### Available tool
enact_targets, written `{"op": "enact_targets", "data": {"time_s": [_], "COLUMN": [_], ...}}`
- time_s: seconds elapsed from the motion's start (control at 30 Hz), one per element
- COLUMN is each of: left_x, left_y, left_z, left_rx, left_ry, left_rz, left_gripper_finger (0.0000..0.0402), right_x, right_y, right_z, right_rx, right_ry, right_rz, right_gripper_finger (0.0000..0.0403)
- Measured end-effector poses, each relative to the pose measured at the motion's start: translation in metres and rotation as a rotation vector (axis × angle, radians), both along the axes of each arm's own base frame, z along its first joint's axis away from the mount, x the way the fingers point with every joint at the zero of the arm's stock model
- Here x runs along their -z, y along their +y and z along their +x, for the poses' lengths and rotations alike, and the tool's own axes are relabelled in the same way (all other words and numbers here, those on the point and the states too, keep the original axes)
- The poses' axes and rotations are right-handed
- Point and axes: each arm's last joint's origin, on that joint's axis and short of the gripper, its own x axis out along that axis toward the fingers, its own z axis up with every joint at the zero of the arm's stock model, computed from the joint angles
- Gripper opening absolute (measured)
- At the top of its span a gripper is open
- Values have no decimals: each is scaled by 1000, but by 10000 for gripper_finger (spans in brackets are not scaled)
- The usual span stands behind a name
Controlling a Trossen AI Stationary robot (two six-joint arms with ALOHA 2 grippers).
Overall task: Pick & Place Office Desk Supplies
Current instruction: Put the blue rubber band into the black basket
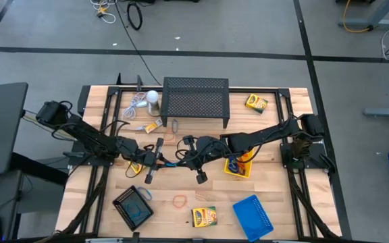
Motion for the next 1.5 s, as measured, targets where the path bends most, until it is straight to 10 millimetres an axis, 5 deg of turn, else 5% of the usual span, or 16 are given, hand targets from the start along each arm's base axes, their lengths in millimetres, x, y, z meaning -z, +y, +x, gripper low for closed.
{"op": "enact_targets", "data": {"time_s": [0.47, 1.07, 1.5], "left_x": [5, -22, 5], "left_y": [-10, -72, -111], "left_z": [-9, -56, -79], "left_rx": [40, 230, 159], "left_ry": [118, 751, 1013], "left_rz": [-46, -256, -367], "left_gripper_finger": [1, 1, 3], "right_x": [-2, 2, 5], "right_y": [7, 5, 4], "right_z": [-3, -16, -17], "right_rx": [-2, 29, 33], "right_ry": [3, 157, 187], "right_rz": [-2, -19, -23], "right_gripper_finger": [223, 208, 208]}}
